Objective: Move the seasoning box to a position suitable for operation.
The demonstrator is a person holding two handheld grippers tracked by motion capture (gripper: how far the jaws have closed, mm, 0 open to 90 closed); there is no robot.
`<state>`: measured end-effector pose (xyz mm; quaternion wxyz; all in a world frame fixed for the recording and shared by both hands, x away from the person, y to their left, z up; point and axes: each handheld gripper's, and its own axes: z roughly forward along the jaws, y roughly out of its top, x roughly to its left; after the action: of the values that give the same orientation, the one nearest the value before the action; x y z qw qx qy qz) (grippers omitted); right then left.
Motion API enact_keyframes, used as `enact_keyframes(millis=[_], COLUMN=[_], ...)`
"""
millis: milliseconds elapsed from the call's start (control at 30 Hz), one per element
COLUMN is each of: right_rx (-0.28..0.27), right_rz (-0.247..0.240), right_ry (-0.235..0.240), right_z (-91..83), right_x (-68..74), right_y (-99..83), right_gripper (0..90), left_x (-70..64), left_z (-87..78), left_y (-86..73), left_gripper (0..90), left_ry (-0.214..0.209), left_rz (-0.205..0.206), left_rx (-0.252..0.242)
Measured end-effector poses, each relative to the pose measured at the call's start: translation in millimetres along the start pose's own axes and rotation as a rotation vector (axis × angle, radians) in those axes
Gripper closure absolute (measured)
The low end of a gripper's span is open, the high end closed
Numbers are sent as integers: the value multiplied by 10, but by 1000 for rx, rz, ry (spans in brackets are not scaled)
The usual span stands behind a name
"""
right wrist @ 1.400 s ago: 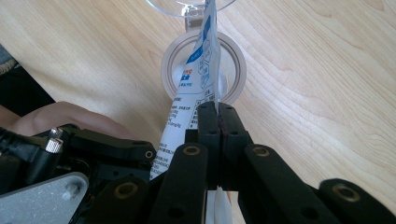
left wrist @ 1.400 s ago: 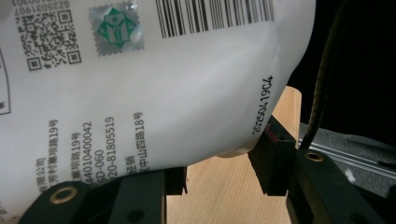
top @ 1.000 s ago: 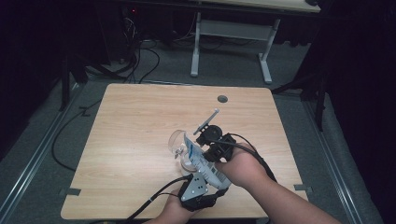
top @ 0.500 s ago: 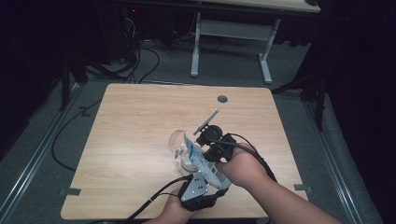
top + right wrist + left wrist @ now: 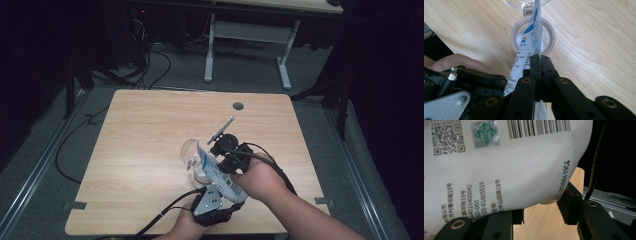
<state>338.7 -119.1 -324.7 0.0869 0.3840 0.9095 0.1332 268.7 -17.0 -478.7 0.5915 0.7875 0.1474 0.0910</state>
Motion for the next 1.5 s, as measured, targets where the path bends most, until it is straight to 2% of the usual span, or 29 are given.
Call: enact_keyframes(millis=[467, 1500], right_rx=[4, 3], right_rz=[9, -8], right_ry=[0, -9], right_z=[11, 10], right_x=[1, 16], right_y=[6, 41], right_gripper=[900, 900], left_x=[3, 16], left_z=[4, -7], left_y=[3, 23], left_gripper=[607, 607], left_ry=[0, 1], left_rz=[-5, -10], left_rx=[1, -10])
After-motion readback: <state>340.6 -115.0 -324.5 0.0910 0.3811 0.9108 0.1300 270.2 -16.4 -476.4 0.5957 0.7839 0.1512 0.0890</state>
